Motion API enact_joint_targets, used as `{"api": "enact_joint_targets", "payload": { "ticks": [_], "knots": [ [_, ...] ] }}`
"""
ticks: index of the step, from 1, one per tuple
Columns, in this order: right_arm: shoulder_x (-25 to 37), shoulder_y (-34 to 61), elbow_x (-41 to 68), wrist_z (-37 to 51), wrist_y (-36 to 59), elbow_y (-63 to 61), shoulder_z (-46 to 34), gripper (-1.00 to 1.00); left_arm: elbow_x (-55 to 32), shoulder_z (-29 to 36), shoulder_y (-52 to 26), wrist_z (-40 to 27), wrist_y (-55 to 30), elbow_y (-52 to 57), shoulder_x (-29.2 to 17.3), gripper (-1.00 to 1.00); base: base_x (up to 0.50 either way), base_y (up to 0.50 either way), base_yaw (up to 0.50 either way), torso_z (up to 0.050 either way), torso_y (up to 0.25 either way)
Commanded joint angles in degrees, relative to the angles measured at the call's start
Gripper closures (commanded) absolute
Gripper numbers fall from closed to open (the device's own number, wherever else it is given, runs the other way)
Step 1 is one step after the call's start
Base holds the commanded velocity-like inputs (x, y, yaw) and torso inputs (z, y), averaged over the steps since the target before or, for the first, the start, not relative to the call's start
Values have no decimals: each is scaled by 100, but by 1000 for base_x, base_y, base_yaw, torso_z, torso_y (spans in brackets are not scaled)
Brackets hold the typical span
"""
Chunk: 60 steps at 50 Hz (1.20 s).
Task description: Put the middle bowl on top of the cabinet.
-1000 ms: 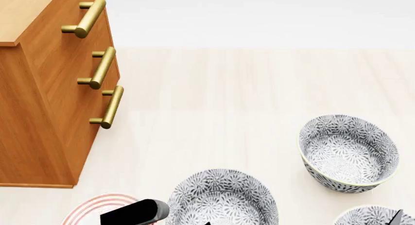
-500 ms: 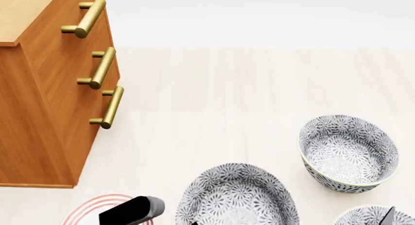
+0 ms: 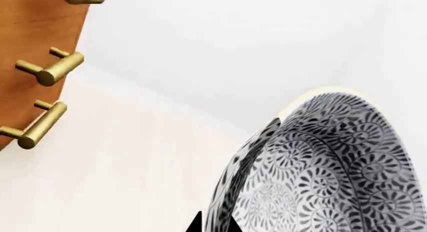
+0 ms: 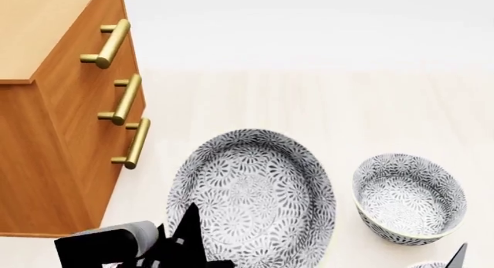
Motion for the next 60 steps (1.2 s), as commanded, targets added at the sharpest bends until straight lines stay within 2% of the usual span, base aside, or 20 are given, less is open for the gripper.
{"api": "enact_joint_targets", "payload": {
  "ticks": [1, 8, 13, 17, 22, 28, 29, 31, 34, 36, 41, 42, 44, 50, 60],
  "knots": [
    [13, 54, -33, 25, 26, -5, -58, -100, 1171, 260, -158, -379, 209, 954, -288, 100, 0, 0, 0, 50, 0],
    [23, 63, -48, 48, 24, -13, -71, -100, 1381, 287, -385, -590, -18, 1573, -428, 100, 0, 0, 0, 50, 0],
    [28, 47, -56, 72, 2, -37, -69, -100, 1273, 203, -905, -760, -541, 2182, -544, 100, 0, 0, 0, 50, 16],
    [27, 53, -72, 88, -33, -16, -94, -100, 774, -60, -1453, -878, -1063, 2650, -672, 100, 0, 0, 0, 50, 67],
    [-17, 92, -170, 127, -21, -33, -181, -100, -191, -731, -2430, -1460, -1966, 2993, -813, 100, 0, 0, 0, 48, 64],
    [-102, 328, -357, 131, 138, 28, -422, -100, -1198, -1112, -2954, -1714, -2356, 3072, -897, 100, 0, 0, 0, 9, 0],
    [-136, 428, -411, 122, 223, 40, -499, -100, -1710, -1298, -3086, -1880, -2424, 2970, -879, 100, 0, 0, 0, 0, 0],
    [-163, 499, -461, 120, 288, 40, -566, -100, -2196, -1452, -3290, -2091, -2543, 2824, -886, 100, 0, 0, 0, 0, 0],
    [-232, 639, -558, 124, 432, 18, -686, -100, -3663, -1832, -3852, -2559, -2643, 2207, -870, 100, 0, 0, 0, 0, 0],
    [-259, 700, -598, 128, 489, 20, -738, -100, -4092, -1946, -4096, -2621, -2628, 1966, -857, 100, 0, 0, 0, 0, 0],
    [-328, 813, -713, 139, 646, -25, -868, -100, -5185, -2167, -5123, -3483, -2669, 1036, -828, 100, 0, 0, 0, 0, 0],
    [-341, 804, -777, 140, 693, -76, -908, -100, -5341, -2189, -5382, -3836, -2653, 777, -803, 100, 0, 0, 0, 0, 0],
    [-347, 800, -808, 142, 712, -117, -942, -100, -5569, -2221, -5605, -3948, -2626, 431, -750, 100, 0, 0, 0, 0, 0],
    [-295, 730, -787, 156, 694, -173, -911, -100, -5297, -2245, -6398, -4577, -2310, -1179, -495, 100, 0, 0, 0, 0, 0],
    [-173, 413, -632, 245, 491, -314, -693, -100, -4512, -2178, -7120, -4937, -1735, -2890, -314, 100, 0, 0, 0, 0, 0]
  ]
}}
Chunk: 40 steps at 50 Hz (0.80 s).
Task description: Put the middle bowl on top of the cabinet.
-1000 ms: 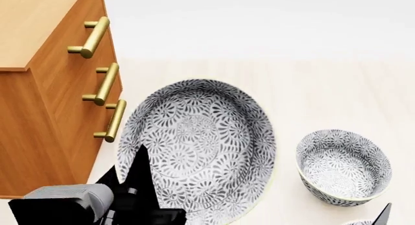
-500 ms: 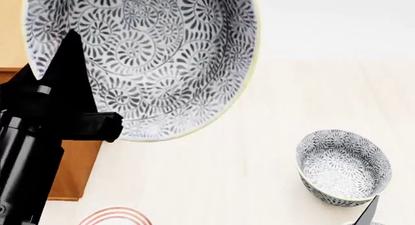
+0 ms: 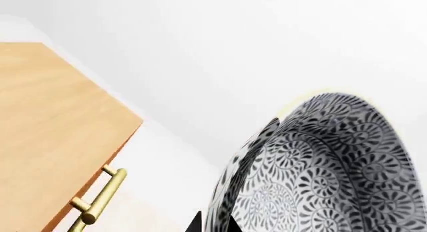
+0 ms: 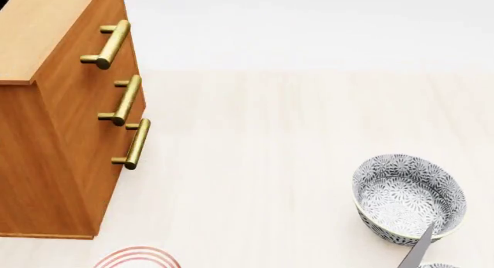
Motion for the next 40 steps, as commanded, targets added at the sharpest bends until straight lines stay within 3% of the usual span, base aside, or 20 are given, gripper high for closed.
{"api": "enact_joint_targets", "payload": {
  "ticks": [1, 15, 27, 40],
  "knots": [
    [80, -217, 72, 79, -112, -137, 118, -100, 298, -76, -1111, -696, 525, -1949, 208, 100, 0, 0, 0, 0, 0],
    [154, -475, 114, 139, -199, -340, 218, -100, 896, 45, -2317, -513, 974, -5151, 517, 100, 0, 0, 0, 0, 0],
    [196, -579, 168, 194, -291, -365, 287, -100, 1369, 248, -3392, 581, 1582, -8224, 825, 100, 0, 0, 0, 0, 0],
    [181, -537, 93, 221, -264, -378, 208, -100, 2078, -538, -3101, 339, 1594, -8265, 637, 100, 0, 0, 0, 0, 0]
  ]
}}
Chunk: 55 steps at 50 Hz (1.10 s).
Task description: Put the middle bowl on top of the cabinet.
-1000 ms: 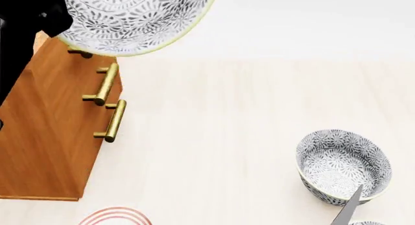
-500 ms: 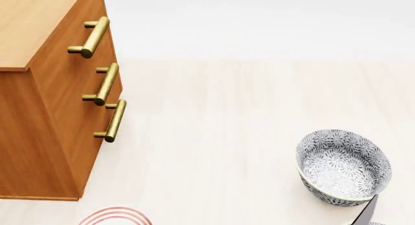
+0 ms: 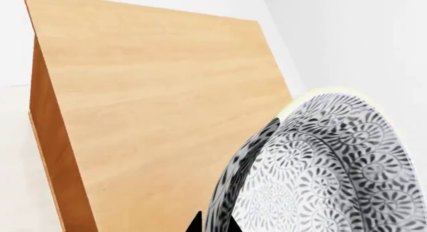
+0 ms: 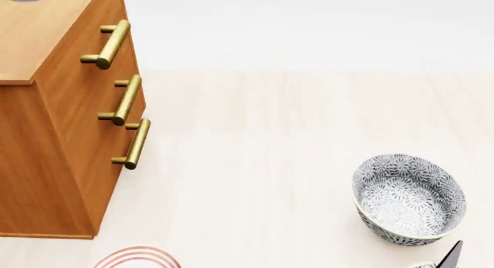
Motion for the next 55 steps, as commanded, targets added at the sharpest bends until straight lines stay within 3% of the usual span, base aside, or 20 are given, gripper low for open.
{"api": "enact_joint_targets", "payload": {
  "ticks": [1, 8, 14, 21, 30, 41, 55],
  "knots": [
    [8, -11, -14, 37, -14, -30, -5, -100, 717, -576, -102, 127, 162, -699, -20, 100, 0, 0, 0, 0, 0],
    [12, 62, -29, 32, 21, -6, -42, -100, 1745, -1406, -47, 277, 58, -699, -35, 100, 0, 0, 0, 0, 2],
    [21, 67, -26, 44, 21, -2, -42, -100, 2888, -2544, -20, 476, -86, -699, -14, 100, 0, 0, 0, 0, 0],
    [48, 70, -32, 37, 26, 20, -64, -100, 4054, -3906, -105, 909, 299, -699, -3, 100, 0, 0, 0, 0, 0],
    [79, 24, -25, 59, -34, 11, -51, -100, 5363, -5140, -108, 1111, 484, -699, 48, 100, 0, 0, 0, 0, 0],
    [90, 7, -51, 92, -64, -4, -58, -100, 6470, -6132, 7, 1098, 599, -699, -1, 100, 0, 0, 0, 0, 0],
    [131, -96, -88, 125, -160, -57, -55, -100, 7136, -6671, 162, 1108, 616, -699, -13, 100, 0, 0, 0, 0, 1]
  ]
}}
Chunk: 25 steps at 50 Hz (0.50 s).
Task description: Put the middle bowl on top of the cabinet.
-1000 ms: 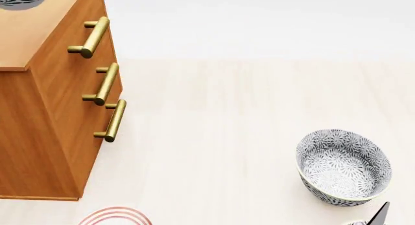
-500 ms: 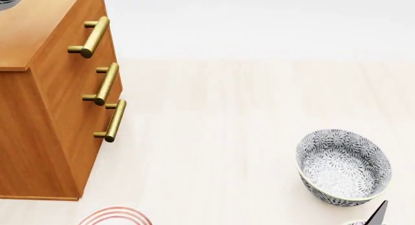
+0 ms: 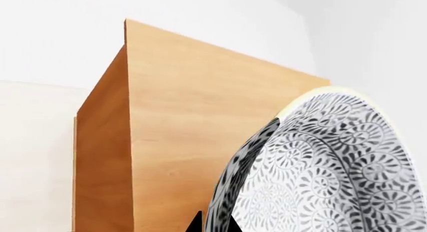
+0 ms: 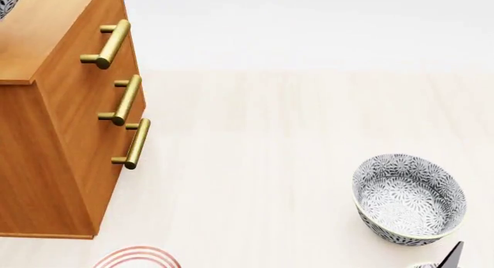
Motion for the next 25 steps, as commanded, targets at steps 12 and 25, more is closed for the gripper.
{"api": "enact_joint_targets", "payload": {
  "ticks": [12, 25],
  "knots": [
    [27, -74, -58, 54, -77, -48, -9, -100, 861, -629, 221, -75, -38, 3, -53, 100, 0, 0, 0, 0, 0],
    [41, -61, -45, 63, -61, -37, -5, -100, 901, -700, 394, -54, -4, 2, -107, 100, 0, 0, 0, 0, 0]
  ]
}}
